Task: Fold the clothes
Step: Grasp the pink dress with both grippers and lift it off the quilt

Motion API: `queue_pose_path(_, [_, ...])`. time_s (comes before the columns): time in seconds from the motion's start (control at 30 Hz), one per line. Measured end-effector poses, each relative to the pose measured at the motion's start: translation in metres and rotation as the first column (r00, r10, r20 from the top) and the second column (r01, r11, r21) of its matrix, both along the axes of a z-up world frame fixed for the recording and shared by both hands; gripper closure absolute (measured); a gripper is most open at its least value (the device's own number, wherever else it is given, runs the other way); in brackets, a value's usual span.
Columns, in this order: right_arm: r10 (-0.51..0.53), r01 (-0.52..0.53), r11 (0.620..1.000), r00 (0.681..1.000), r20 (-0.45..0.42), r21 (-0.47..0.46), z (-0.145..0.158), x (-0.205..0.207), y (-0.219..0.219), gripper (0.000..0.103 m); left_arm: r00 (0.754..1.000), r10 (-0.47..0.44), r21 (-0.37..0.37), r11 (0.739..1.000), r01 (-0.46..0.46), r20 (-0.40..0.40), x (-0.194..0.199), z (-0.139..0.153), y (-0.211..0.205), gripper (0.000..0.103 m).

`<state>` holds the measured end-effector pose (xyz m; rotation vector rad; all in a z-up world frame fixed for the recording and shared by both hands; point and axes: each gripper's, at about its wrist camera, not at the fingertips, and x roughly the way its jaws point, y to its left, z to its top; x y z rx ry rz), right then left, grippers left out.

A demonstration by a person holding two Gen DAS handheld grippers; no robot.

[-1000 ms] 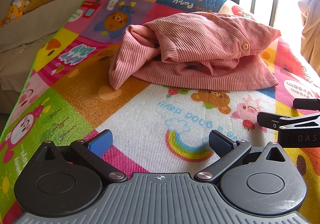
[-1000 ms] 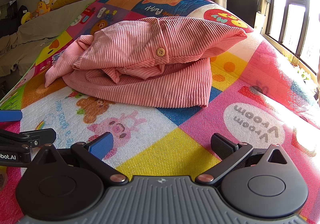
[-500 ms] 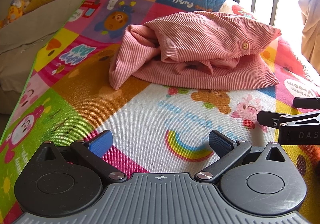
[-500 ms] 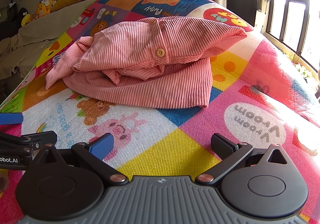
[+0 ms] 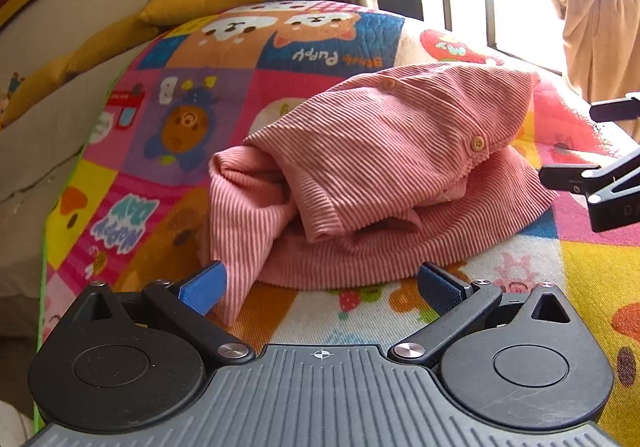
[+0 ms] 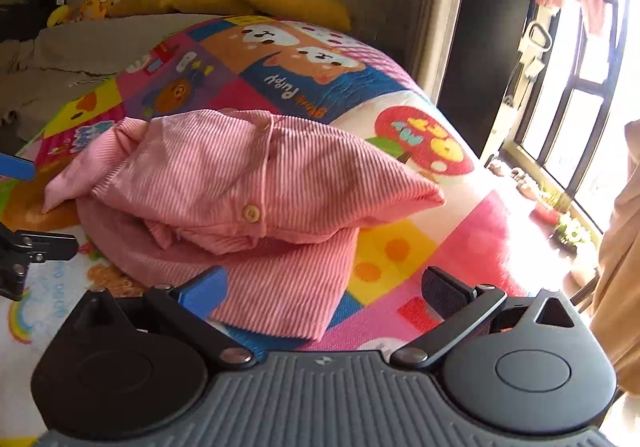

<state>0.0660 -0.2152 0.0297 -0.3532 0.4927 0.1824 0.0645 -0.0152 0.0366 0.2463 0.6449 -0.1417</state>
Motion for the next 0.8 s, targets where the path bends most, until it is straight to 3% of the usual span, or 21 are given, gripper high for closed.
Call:
queue_pose_path(0.1, [0.021,-0.022,0.993,1.0,-0.011,-0.117,-0.008,0.028,0.01,0.0,0.999,-0.053,0.041,0.998,0.054,-0.008,0.016,-0.007,-0.015,0.0])
queue_pose_path(0.17, [0.032,-0.039,0.989,0.998,-0.049,-0.141,-0.014,0.045,0.016,0.0,0.996,-0.088,0.093,0.992,0.089,-0.015,0.031,-0.014,-0.023,0.0])
queue_pose_path(0.27, [0.006,-0.002,0.99,0.999,0.032,-0.142,-0.005,0.061,0.019,0.0,0.997,-0.068,0.107,0.992,0.064,0.04,0.058,-0.005,-0.019,0.0])
queue_pose_path(0.33, [-0.031,0.043,0.993,0.994,0.102,-0.11,0.006,0.071,0.017,0.0,0.992,0.009,0.032,0.999,-0.013,0.125,0.078,0.021,-0.004,0.0])
queue_pose_path(0.4, [-0.049,0.056,0.996,0.993,0.108,-0.063,0.015,0.085,0.017,0.0,0.978,0.094,-0.046,0.995,-0.086,0.189,0.097,0.043,0.01,0.0])
queue_pose_path(0.53, [-0.055,0.068,0.995,0.985,0.166,-0.071,0.021,0.107,0.027,0.0,0.963,0.177,-0.135,0.979,-0.151,0.205,0.127,0.067,0.03,0.0])
queue_pose_path(0.63, [-0.062,0.07,0.997,0.979,0.192,-0.032,0.027,0.123,0.03,0.0,0.975,0.106,-0.182,0.981,-0.071,0.195,0.116,0.066,0.033,0.0])
queue_pose_path(0.73, [-0.051,0.04,0.998,0.97,0.236,0.054,0.039,0.127,0.024,0.0,0.98,-0.019,-0.162,0.985,0.052,0.199,0.098,0.057,0.024,0.0])
queue_pose_path(0.8, [-0.051,0.028,0.996,0.96,0.276,0.084,0.047,0.123,0.021,0.0,0.975,-0.031,-0.127,0.99,0.06,0.221,0.097,0.051,0.016,0.0])
